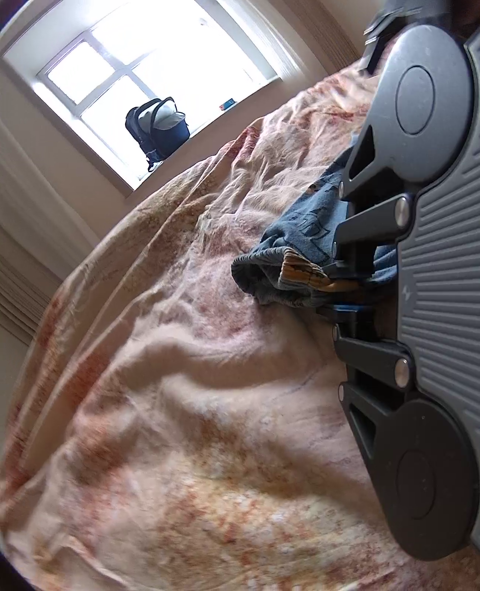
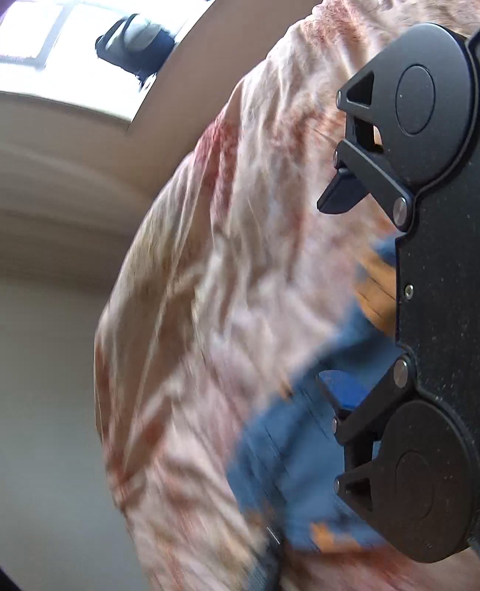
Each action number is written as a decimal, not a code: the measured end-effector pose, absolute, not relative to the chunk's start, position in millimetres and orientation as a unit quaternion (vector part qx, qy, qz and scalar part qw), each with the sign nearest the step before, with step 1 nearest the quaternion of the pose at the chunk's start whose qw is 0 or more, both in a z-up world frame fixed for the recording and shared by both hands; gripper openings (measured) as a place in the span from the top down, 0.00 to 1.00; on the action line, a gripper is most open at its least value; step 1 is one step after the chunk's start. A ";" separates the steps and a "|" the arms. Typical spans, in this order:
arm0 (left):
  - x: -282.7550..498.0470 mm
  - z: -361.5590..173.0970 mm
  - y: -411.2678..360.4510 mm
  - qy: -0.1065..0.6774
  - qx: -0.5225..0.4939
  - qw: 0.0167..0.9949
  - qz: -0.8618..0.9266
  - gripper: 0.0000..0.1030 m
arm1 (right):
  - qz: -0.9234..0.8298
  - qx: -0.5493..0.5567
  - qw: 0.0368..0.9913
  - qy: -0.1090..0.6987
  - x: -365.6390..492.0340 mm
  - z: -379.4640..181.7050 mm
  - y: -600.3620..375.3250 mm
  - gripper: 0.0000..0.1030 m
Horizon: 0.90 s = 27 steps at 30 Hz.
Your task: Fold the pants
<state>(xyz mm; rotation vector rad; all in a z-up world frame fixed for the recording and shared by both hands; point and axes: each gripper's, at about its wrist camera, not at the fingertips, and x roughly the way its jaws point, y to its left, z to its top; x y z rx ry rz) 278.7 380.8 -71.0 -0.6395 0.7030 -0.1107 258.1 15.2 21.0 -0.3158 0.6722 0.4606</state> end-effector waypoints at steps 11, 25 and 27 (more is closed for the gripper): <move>242.3 -18.0 332.3 0.250 -0.201 0.946 -0.057 0.87 | 0.130 -0.176 0.957 0.191 111.3 -34.4 -28.7 0.03; 165.5 57.8 123.3 0.158 0.072 0.957 -0.232 0.87 | 0.066 0.003 0.984 0.168 78.2 7.3 -163.8 0.01; 154.0 47.4 89.7 0.158 0.122 0.944 -0.263 0.86 | 0.056 0.046 0.983 0.166 74.4 10.1 -186.8 0.01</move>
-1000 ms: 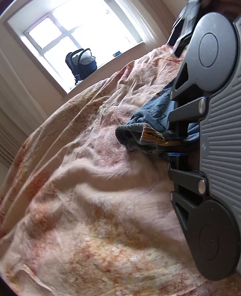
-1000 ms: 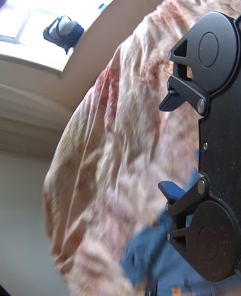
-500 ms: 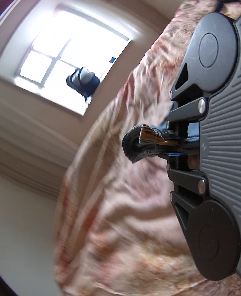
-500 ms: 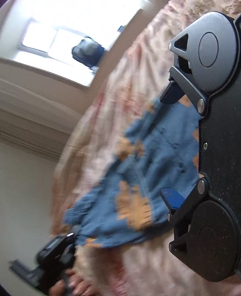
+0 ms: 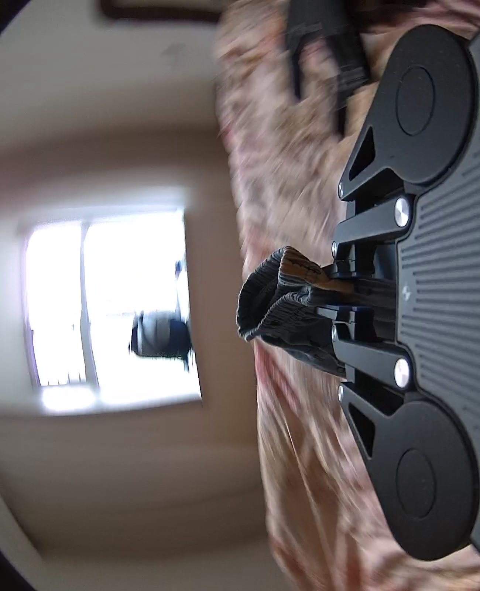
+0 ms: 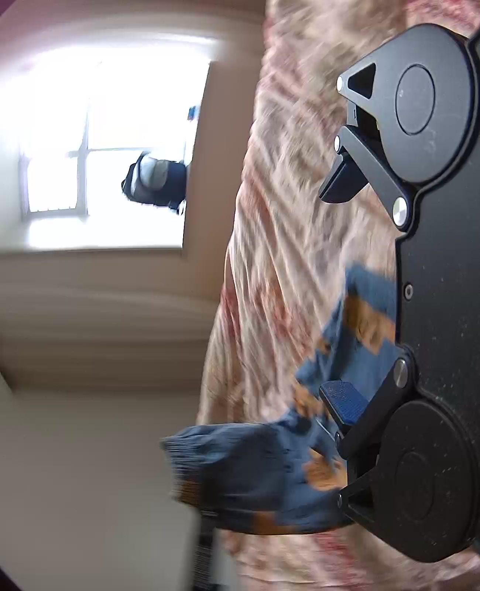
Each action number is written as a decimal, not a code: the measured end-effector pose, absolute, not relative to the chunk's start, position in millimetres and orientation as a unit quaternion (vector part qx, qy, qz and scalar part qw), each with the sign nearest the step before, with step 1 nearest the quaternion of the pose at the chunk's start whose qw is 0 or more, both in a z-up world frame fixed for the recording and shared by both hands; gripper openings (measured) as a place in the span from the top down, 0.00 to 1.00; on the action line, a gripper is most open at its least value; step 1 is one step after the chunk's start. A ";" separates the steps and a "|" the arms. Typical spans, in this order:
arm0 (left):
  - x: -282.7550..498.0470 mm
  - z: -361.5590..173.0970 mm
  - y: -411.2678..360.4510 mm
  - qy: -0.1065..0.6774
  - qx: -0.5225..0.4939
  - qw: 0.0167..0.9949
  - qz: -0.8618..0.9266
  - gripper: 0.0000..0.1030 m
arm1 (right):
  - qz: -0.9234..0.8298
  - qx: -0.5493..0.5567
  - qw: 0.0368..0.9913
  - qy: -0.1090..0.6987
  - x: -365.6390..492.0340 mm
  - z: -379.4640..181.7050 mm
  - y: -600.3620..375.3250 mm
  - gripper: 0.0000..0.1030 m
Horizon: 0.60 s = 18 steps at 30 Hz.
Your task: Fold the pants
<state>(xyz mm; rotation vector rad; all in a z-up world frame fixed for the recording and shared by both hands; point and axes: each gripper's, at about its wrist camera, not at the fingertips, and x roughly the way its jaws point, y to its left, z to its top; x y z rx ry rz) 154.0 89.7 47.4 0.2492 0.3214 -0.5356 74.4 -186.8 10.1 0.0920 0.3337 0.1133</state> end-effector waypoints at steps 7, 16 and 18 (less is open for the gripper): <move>133.8 -29.5 14.8 0.211 0.240 0.894 -0.314 0.78 | 0.038 0.126 0.973 0.190 68.2 -2.7 -233.0 0.01; 121.8 -54.3 27.4 0.198 0.243 0.892 -0.325 0.40 | 0.089 0.153 0.953 0.246 87.6 -33.9 -223.1 0.01; 122.1 -51.4 26.5 0.195 0.251 0.892 -0.322 0.41 | 0.104 0.155 0.950 0.251 94.1 -33.3 -218.7 0.01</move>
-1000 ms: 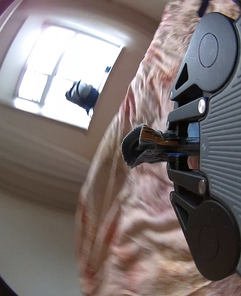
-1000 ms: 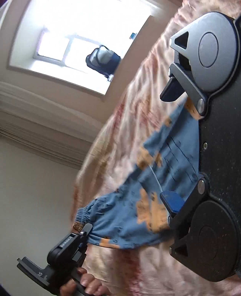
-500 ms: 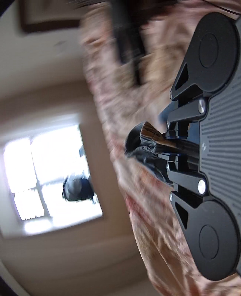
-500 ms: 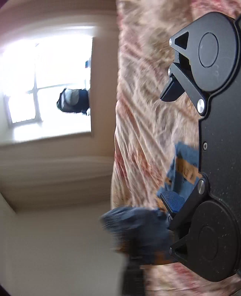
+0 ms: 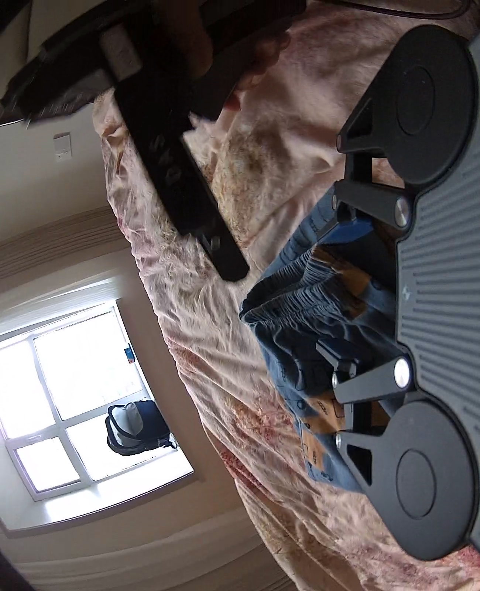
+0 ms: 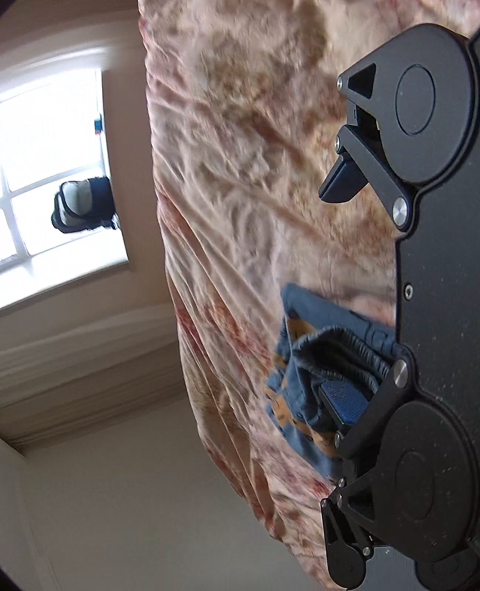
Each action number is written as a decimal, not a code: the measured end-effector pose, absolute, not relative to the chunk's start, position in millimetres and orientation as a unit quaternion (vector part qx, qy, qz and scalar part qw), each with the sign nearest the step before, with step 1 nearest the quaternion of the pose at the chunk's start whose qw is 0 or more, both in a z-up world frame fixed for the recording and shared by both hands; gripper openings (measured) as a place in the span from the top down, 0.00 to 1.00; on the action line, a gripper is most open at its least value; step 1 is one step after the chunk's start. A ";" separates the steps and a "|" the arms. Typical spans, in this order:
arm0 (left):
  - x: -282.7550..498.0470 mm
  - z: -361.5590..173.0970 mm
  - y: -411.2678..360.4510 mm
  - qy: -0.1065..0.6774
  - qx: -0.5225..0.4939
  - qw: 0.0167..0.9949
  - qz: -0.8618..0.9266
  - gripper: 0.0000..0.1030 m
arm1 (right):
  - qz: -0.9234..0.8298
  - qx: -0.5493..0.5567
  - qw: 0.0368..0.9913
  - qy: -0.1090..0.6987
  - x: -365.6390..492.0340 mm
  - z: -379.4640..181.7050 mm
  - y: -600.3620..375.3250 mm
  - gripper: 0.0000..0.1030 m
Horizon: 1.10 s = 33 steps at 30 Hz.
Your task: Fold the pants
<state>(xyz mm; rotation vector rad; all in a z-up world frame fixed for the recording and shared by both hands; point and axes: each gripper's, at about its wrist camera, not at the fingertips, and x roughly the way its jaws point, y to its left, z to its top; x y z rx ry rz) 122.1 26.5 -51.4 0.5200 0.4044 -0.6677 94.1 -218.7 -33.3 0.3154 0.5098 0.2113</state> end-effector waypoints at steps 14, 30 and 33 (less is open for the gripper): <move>118.9 -48.1 32.2 0.204 0.236 0.892 -0.328 0.82 | 0.173 0.161 0.930 0.281 142.4 -34.0 -190.8 0.77; 126.3 -36.6 50.1 0.255 0.176 0.879 -0.363 0.74 | 0.120 0.162 0.931 0.303 122.3 -44.2 -203.0 0.72; 129.5 -20.5 77.9 0.252 0.159 0.884 -0.359 0.39 | 0.106 0.155 0.936 0.297 113.7 -39.1 -204.7 0.55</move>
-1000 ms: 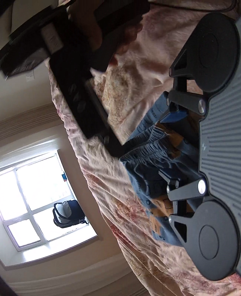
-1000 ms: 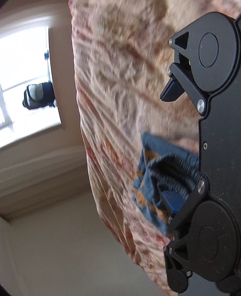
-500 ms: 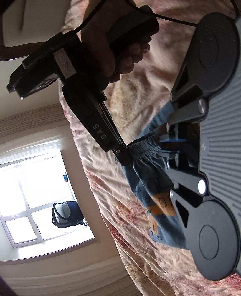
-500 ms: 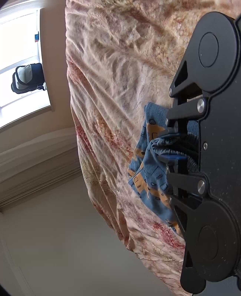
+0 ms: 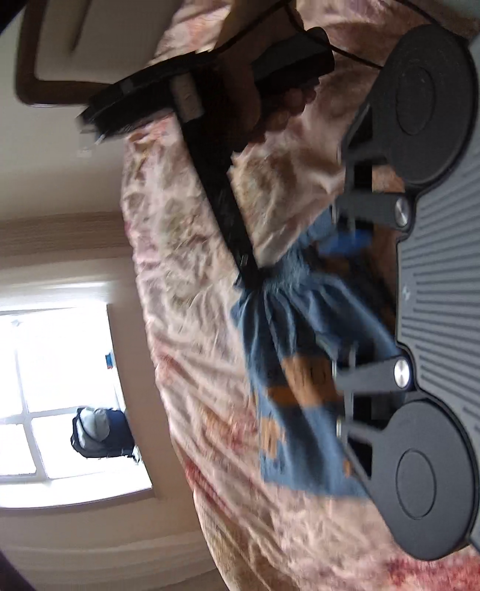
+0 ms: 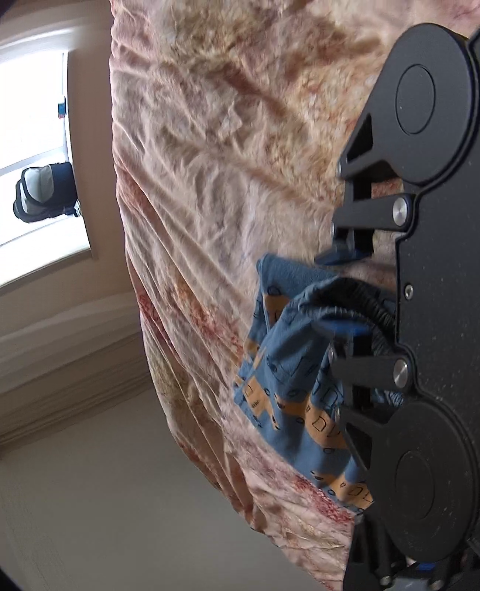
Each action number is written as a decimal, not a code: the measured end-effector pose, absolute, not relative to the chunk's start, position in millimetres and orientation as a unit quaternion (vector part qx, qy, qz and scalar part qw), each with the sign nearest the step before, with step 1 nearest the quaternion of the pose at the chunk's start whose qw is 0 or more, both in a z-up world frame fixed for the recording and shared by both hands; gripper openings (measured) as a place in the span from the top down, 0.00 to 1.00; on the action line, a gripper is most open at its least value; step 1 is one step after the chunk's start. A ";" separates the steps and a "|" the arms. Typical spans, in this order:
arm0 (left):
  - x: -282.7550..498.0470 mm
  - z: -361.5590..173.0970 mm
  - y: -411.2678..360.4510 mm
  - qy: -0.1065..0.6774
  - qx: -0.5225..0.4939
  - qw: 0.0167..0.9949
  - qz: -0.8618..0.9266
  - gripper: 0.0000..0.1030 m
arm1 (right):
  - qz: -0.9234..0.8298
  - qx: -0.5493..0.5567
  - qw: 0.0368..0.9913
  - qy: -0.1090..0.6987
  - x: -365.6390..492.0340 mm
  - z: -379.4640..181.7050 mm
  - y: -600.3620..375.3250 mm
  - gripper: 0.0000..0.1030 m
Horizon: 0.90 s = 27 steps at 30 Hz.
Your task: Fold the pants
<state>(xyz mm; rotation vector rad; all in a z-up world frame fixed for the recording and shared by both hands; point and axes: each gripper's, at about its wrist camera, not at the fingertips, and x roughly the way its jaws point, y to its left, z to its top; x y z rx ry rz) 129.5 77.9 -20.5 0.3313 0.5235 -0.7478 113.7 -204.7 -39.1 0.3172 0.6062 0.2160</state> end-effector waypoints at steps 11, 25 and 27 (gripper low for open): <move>194.0 -25.3 171.9 0.342 -0.018 0.928 -0.147 0.12 | 0.067 0.029 0.954 0.290 103.9 -21.4 -131.9 0.06; 177.2 -33.1 173.8 0.346 0.044 0.924 -0.160 0.00 | 0.028 0.030 0.961 0.274 57.3 -36.9 -149.9 0.01; 180.6 -29.4 169.8 0.332 0.032 0.928 -0.168 0.00 | 0.023 0.016 0.968 0.249 62.7 -24.6 -152.1 0.01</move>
